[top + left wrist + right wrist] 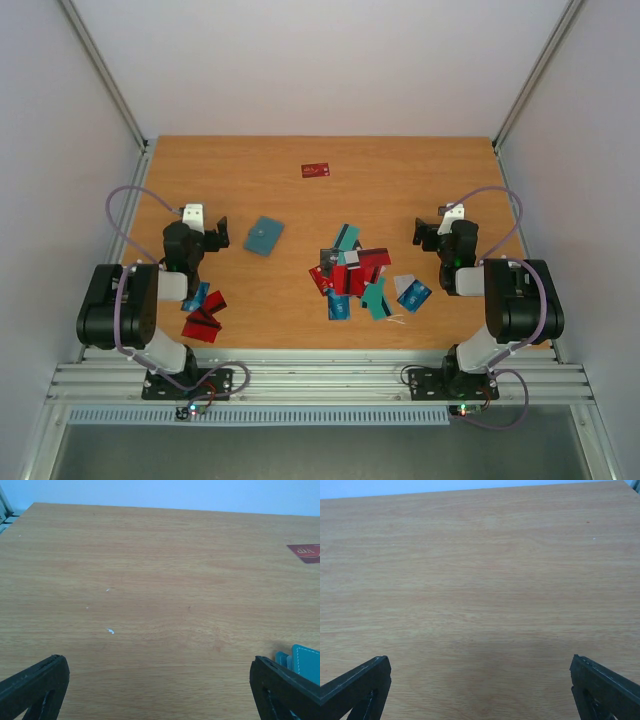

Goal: Put the credit cards into the card holder

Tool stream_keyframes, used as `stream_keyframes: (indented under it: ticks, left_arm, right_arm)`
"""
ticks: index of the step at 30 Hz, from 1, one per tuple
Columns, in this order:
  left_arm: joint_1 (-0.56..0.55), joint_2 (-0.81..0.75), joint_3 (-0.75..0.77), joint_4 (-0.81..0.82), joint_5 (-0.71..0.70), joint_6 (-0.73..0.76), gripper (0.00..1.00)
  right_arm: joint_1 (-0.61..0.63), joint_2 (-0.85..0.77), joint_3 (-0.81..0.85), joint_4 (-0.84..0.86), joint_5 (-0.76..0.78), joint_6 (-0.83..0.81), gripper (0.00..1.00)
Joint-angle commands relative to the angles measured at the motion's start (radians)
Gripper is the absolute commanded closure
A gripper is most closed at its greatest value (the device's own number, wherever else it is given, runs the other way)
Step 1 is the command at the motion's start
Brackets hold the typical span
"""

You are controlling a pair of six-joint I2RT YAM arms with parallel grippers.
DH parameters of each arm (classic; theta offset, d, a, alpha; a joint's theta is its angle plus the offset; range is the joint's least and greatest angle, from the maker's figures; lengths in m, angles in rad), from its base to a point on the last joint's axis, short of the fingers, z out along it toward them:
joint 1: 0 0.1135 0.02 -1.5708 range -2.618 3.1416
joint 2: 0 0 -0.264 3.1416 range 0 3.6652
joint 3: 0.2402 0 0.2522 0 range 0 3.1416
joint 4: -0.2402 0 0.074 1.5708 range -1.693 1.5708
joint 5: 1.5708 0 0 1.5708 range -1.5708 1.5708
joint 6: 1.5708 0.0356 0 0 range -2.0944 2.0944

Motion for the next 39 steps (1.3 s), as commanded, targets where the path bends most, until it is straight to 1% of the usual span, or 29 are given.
stream_keyframes:
  ticks: [1,12,14,15,16,19,21,23,24,26,30,31,33,35,37,39]
  left_arm:
    - [-0.002,0.005,0.02,0.061,-0.007,0.011,0.01]
    - [-0.003,0.004,0.02,0.061,-0.007,0.011,0.01]
    - [-0.004,-0.008,0.017,0.062,-0.025,0.011,0.01]
    - [-0.004,-0.033,0.022,0.033,-0.039,0.01,0.01]
    - [-0.004,-0.07,0.037,-0.035,-0.053,0.009,0.01]
    - [-0.004,-0.179,0.113,-0.246,-0.066,0.005,0.01]
    - [-0.004,-0.239,0.137,-0.324,-0.076,-0.014,0.0]
    - [-0.004,-0.306,0.169,-0.443,-0.055,-0.059,0.01]
    - [-0.005,-0.33,0.192,-0.506,-0.043,-0.069,0.01]
    - [-0.006,-0.365,0.242,-0.64,-0.037,-0.1,0.01]
    - [-0.006,-0.442,0.318,-0.862,0.013,-0.164,0.0]
    - [-0.006,-0.464,0.326,-0.904,0.027,-0.177,0.01]
    - [-0.006,-0.498,0.345,-0.974,0.052,-0.21,0.01]
    - [-0.006,-0.514,0.367,-1.053,0.09,-0.245,0.01]
    - [-0.004,-0.514,0.386,-1.125,0.106,-0.268,0.01]
    - [-0.003,-0.493,0.421,-1.218,0.12,-0.307,0.01]
  right_arm:
    - [0.002,-0.007,-0.003,0.048,0.007,0.0,0.02]
    - [0.002,-0.007,-0.001,0.044,0.019,0.003,0.01]
    - [0.002,-0.011,-0.003,0.041,0.022,0.004,0.01]
    - [0.002,-0.022,-0.002,0.033,0.022,0.005,0.01]
    - [0.005,-0.045,0.002,0.01,0.024,0.001,0.02]
    - [0.017,-0.133,0.048,-0.144,0.051,-0.006,0.01]
    - [0.025,-0.207,0.075,-0.23,0.068,-0.005,0.02]
    - [0.029,-0.272,0.116,-0.33,0.105,0.022,0.02]
    - [0.031,-0.303,0.144,-0.384,0.097,0.03,0.02]
    - [0.032,-0.35,0.253,-0.535,0.093,0.066,0.01]
    - [0.032,-0.369,0.478,-0.885,0.113,0.207,0.02]
    - [0.031,-0.366,0.515,-0.941,0.099,0.233,0.02]
    - [0.032,-0.372,0.555,-1.02,0.056,0.256,0.02]
    - [0.031,-0.388,0.573,-1.064,0.039,0.275,0.02]
    - [0.03,-0.401,0.591,-1.11,0.066,0.341,0.02]
    - [0.024,-0.388,0.656,-1.254,0.162,0.411,0.02]
